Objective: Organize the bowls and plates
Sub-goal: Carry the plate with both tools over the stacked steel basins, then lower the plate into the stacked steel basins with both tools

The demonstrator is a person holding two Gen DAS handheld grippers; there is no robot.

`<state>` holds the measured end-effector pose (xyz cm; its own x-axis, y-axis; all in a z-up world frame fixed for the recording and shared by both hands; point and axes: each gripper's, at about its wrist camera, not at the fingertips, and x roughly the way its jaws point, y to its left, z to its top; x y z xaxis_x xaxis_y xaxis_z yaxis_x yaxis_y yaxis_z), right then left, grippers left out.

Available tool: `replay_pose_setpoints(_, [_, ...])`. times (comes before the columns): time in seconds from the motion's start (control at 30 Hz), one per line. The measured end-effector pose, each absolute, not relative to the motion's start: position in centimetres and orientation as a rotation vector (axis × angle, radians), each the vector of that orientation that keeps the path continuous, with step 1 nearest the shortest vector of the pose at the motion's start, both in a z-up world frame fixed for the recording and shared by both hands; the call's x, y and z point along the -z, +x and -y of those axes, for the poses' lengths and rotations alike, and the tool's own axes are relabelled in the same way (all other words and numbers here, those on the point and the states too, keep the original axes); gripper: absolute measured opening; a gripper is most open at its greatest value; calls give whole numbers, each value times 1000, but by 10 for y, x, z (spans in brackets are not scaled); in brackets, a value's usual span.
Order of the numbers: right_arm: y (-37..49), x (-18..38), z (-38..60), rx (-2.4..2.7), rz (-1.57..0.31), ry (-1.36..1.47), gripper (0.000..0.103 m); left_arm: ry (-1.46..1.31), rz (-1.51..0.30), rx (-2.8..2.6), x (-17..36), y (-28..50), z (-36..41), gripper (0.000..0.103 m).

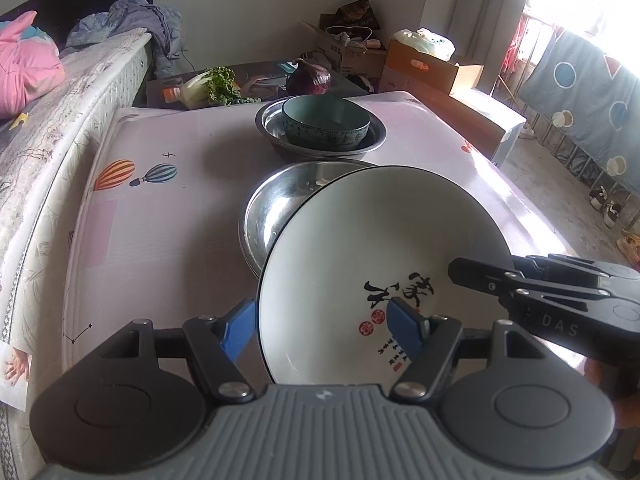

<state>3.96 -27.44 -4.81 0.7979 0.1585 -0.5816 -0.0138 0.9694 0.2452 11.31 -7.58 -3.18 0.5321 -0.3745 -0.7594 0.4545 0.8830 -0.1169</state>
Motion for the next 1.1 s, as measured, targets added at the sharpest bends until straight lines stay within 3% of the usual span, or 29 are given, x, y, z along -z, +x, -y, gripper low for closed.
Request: replay_pose_setpoints(1.1, [140, 71, 313, -69, -776, 427, 31, 93, -893, 504, 35, 179, 93, 70])
